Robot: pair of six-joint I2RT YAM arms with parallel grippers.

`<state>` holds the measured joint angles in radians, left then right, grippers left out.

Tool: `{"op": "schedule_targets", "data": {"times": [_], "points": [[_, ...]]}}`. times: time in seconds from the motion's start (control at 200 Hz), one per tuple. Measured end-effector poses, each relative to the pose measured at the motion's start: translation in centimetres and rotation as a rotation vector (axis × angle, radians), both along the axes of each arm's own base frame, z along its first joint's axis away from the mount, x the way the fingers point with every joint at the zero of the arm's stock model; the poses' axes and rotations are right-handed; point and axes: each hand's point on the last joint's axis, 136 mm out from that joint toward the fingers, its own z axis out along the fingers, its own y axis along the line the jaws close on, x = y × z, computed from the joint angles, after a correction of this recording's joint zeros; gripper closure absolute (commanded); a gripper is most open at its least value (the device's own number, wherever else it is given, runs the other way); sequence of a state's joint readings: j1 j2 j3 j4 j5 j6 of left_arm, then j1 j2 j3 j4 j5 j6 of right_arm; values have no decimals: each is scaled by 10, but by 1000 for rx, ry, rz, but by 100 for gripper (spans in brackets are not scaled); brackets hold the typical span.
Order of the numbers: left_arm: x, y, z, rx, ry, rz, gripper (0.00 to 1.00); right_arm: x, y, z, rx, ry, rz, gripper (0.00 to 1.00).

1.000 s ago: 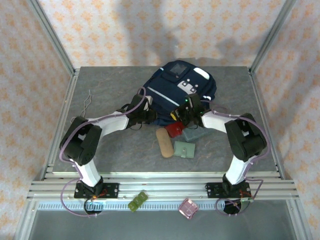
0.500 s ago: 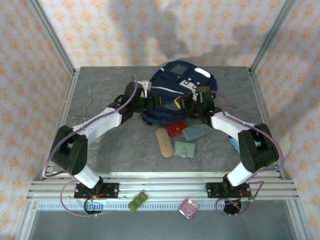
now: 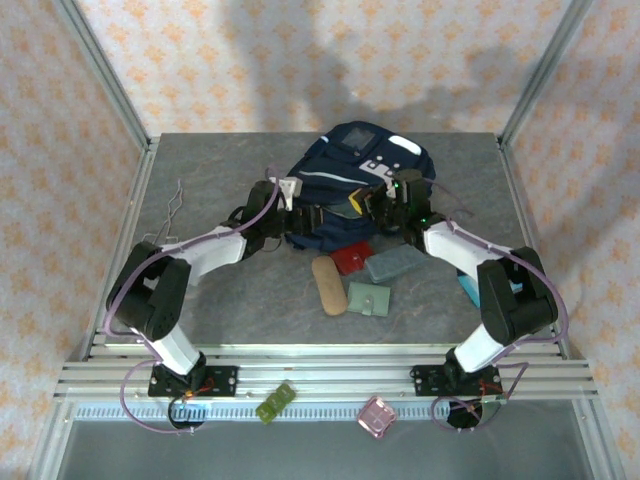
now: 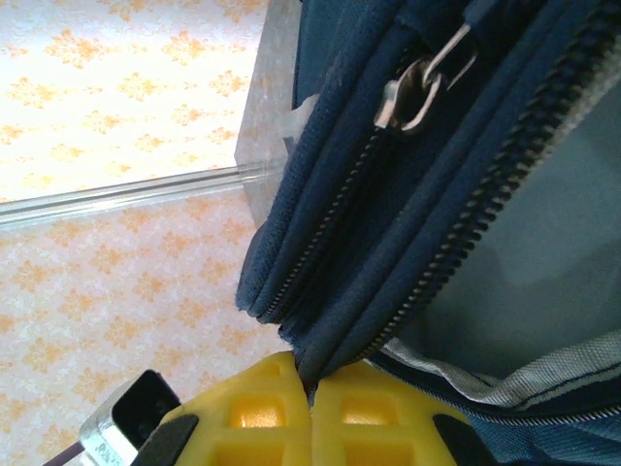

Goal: Pack the student bag

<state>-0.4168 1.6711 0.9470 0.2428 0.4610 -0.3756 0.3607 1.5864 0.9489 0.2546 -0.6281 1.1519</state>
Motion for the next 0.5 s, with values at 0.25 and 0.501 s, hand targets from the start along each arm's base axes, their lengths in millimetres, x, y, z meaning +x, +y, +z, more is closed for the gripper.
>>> {"op": "schedule_targets", "data": {"times": [0.25,0.501], "points": [[11,-2,-19,-22,6,-28,36,3,1,8,10,-15,5,100],[15,-15,3,-93,-70,-88,61,4,3,10,17,-17,16,100]]}}
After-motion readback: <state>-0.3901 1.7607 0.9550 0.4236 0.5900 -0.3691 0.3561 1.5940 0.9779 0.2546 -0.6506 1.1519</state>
